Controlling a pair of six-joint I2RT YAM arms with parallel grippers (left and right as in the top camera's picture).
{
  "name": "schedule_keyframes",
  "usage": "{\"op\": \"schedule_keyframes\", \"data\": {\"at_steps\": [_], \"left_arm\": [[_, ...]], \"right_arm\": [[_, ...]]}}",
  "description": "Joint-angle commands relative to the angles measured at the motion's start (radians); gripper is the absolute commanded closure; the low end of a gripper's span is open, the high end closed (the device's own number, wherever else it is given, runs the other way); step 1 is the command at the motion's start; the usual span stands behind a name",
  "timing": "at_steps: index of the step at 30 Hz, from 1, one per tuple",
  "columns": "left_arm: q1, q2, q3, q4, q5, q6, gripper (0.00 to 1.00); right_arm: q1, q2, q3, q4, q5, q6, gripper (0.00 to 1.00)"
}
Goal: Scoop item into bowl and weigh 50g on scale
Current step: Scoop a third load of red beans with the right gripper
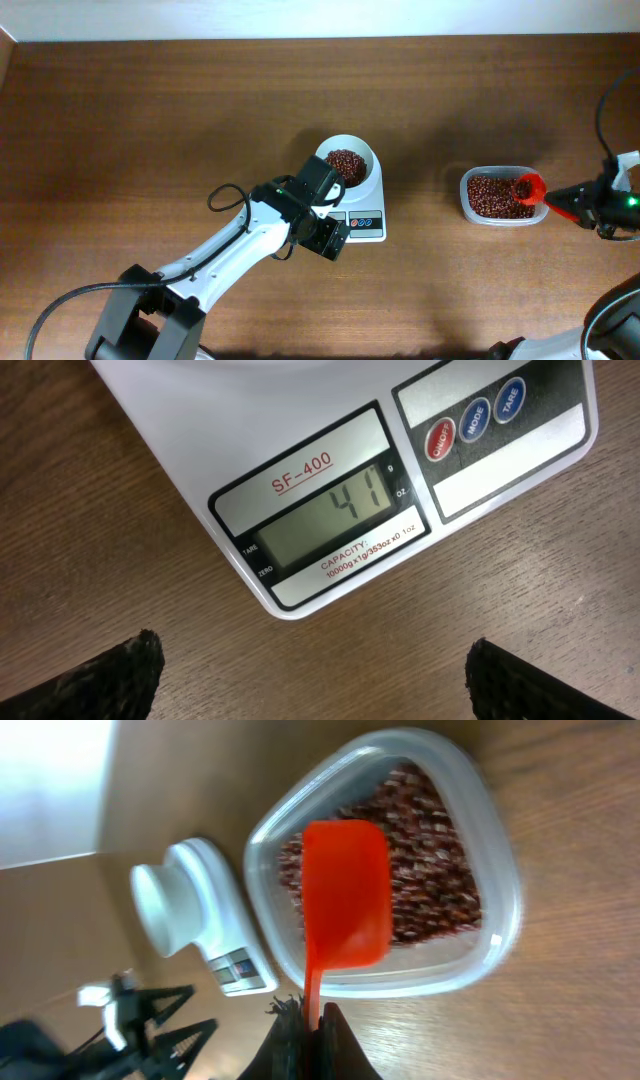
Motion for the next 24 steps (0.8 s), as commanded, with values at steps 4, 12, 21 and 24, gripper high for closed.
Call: {"op": "schedule_keyframes", "data": {"at_steps": [4,12,21,24], "left_arm": [[-0.004,-0.021,-0.006,0.002,0.014,0.012,0.01],[-0.004,-0.021,-0.006,0.002,0.014,0.012,0.01],[-0.004,-0.021,-0.006,0.002,0.014,0.012,0.01],[-0.004,-0.021,-0.006,0.002,0.014,0.012,0.01]], "right_arm": [[0.103,0.002,-0.003,0.033,0.122,0.109,0.96],[0.105,0.002,0.048,0.017,0.096,0.13,0.96],[0.084,0.001,0.076,-0.061,-0.027,-0.02,0.96],[0.063,0.001,0.088,-0.098,-0.063,-0.077,0.96]]}}
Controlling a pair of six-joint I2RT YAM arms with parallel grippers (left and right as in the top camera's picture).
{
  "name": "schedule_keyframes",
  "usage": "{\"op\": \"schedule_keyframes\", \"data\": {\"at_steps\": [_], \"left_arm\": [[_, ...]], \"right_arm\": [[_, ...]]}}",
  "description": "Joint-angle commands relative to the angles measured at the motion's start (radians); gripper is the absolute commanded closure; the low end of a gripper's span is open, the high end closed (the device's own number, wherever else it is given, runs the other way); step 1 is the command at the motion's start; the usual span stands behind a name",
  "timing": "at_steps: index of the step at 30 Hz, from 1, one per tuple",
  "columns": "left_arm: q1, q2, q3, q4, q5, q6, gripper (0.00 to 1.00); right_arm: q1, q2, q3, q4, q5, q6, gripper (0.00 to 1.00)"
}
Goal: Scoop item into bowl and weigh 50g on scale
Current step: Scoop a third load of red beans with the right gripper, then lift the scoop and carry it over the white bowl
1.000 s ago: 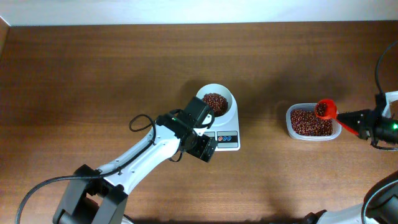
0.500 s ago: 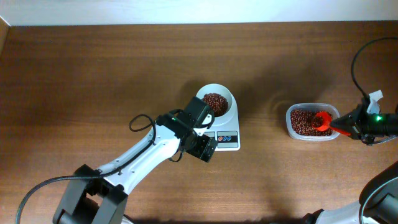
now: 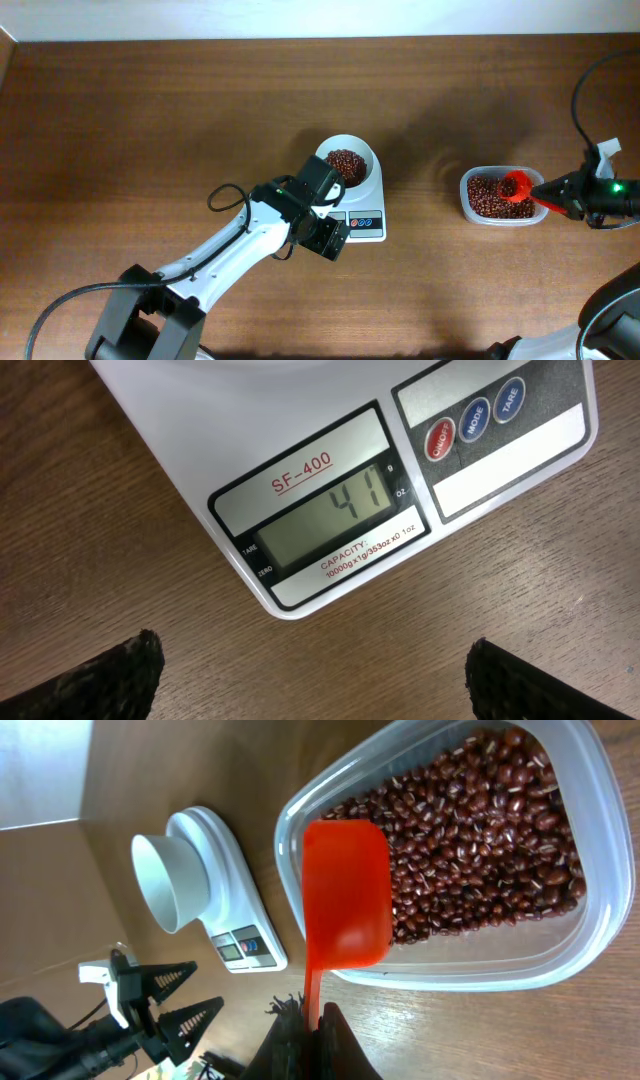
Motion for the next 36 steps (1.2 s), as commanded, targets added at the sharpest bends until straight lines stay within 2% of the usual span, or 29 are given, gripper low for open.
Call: {"op": "schedule_keyframes", "data": {"at_steps": [1,3,8,18,24,26,32,36], "left_arm": [[-0.004,-0.021,-0.006,0.002,0.014,0.013,0.01],[-0.004,-0.021,-0.006,0.002,0.014,0.013,0.01],[-0.004,-0.021,-0.006,0.002,0.014,0.013,0.01],[-0.004,-0.021,-0.006,0.002,0.014,0.012,0.01],[-0.004,-0.021,-0.006,0.002,0.014,0.013,0.01],[-0.004,-0.021,-0.006,0.002,0.014,0.013,0.01],[-0.004,-0.021,-0.006,0.002,0.014,0.013,0.01],[-0.004,-0.021,-0.006,0.002,0.014,0.012,0.01]], "right_arm": [[-0.023,0.001,0.036,-0.03,-0.088,-0.1,0.96],[-0.025,0.001,0.036,-0.051,-0.161,-0.151,0.96],[-0.024,0.001,0.036,-0.051,-0.165,-0.153,0.96],[-0.018,0.001,0.036,-0.063,-0.333,-0.174,0.96],[0.146,0.002,0.036,-0.02,-0.453,-0.177,0.96],[0.236,0.002,0.036,0.055,-0.524,-0.108,0.96],[0.486,0.002,0.036,0.396,-0.518,0.293,0.96],[0.628,0.002,0.036,0.582,-0.399,0.551,0.96]]}}
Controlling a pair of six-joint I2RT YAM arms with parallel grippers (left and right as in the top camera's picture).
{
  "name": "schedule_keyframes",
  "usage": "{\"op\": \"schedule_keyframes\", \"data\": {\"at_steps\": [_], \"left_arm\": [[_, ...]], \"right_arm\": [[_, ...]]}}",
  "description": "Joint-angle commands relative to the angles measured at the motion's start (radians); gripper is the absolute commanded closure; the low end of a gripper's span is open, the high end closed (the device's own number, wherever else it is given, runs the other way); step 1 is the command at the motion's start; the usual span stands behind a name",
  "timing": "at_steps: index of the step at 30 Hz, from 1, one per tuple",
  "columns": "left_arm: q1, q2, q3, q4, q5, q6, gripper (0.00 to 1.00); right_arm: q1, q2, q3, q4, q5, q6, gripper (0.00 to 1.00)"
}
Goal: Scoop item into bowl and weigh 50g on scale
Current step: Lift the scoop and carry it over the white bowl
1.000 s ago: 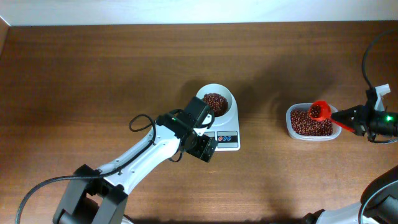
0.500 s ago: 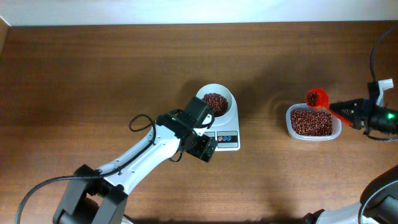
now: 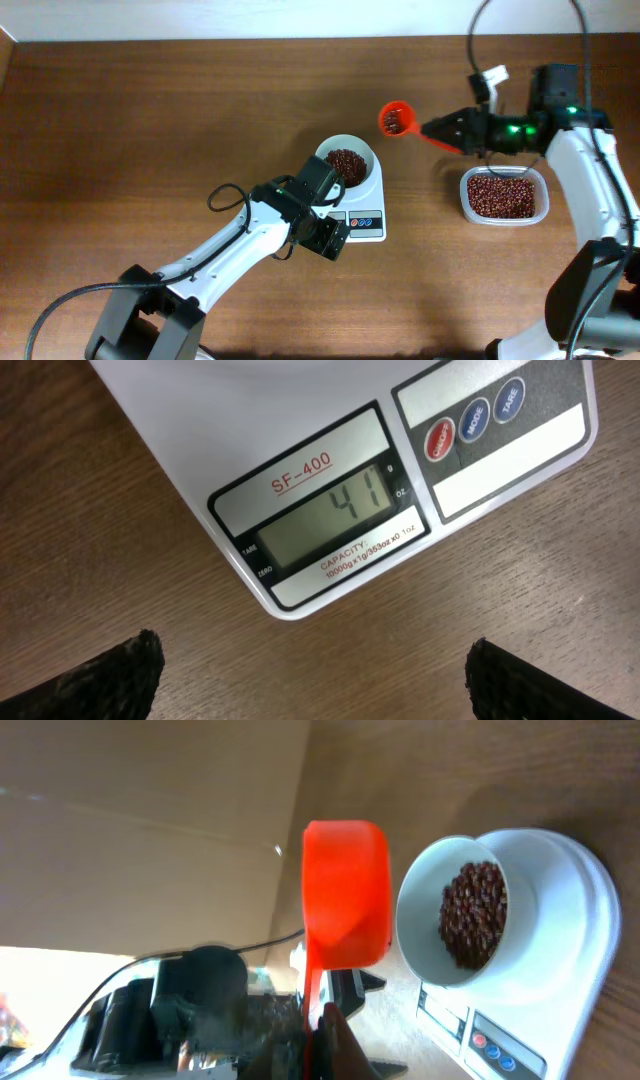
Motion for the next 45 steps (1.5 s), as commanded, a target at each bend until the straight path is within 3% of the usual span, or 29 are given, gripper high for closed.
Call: {"op": "schedule_keyframes", "data": {"at_steps": [1,10,39,45], "left_arm": [[-0.004,-0.021,-0.006,0.001,0.014,0.012,0.01],[-0.004,-0.021,-0.006,0.001,0.014,0.012,0.01],[-0.004,-0.021,-0.006,0.002,0.014,0.012,0.01],[-0.004,-0.021,-0.006,0.027,-0.021,0.012,0.01]], "right_arm": [[0.09,0.002,0.011,0.075,0.105,0.244,0.96],[0.207,0.002,0.011,0.137,0.301,0.293,0.96],[0.208,0.002,0.01,0.123,0.375,0.282,0.96],[0.272,0.002,0.01,0.129,0.473,0.282,0.96]]}}
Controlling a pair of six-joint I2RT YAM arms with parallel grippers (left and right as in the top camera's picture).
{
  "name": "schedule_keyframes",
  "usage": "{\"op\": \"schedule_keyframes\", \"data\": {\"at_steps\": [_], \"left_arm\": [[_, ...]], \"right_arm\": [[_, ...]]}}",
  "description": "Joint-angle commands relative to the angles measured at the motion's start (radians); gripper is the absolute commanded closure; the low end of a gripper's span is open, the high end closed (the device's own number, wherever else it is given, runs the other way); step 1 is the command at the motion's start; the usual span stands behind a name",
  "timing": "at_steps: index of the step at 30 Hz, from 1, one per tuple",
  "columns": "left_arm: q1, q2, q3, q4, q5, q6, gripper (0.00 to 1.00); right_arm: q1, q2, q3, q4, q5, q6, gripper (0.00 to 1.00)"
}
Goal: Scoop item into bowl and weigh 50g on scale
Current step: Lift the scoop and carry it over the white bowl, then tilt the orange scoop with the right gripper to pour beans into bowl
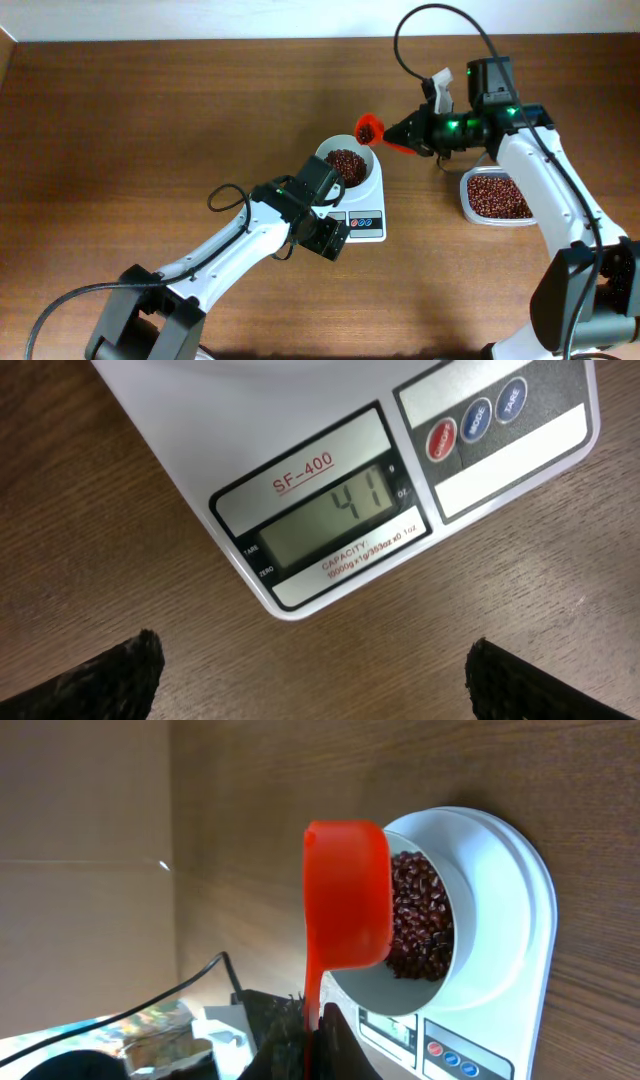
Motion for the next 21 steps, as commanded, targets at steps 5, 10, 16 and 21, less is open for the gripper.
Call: {"op": "schedule_keyframes", "data": {"at_steps": [5,10,16,21], "left_arm": [[0.019,-0.021,-0.005,0.078,-0.044,0.012,0.01],[0.023,-0.021,-0.005,0.087,-0.062,0.012,0.01],[0.022,-0.021,-0.006,0.055,-0.059,0.012,0.01],[0.022,-0.021,-0.006,0.045,-0.059,0.012,0.01]], "right_arm": [[0.061,0.002,0.01,0.007,0.102,-0.035,0.96],[0.061,0.002,0.01,0.005,0.105,-0.057,0.96],[0.061,0.002,0.01,0.002,0.105,-0.057,0.96],[0.061,0.002,0.01,-0.026,0.105,-0.086,0.96]]}}
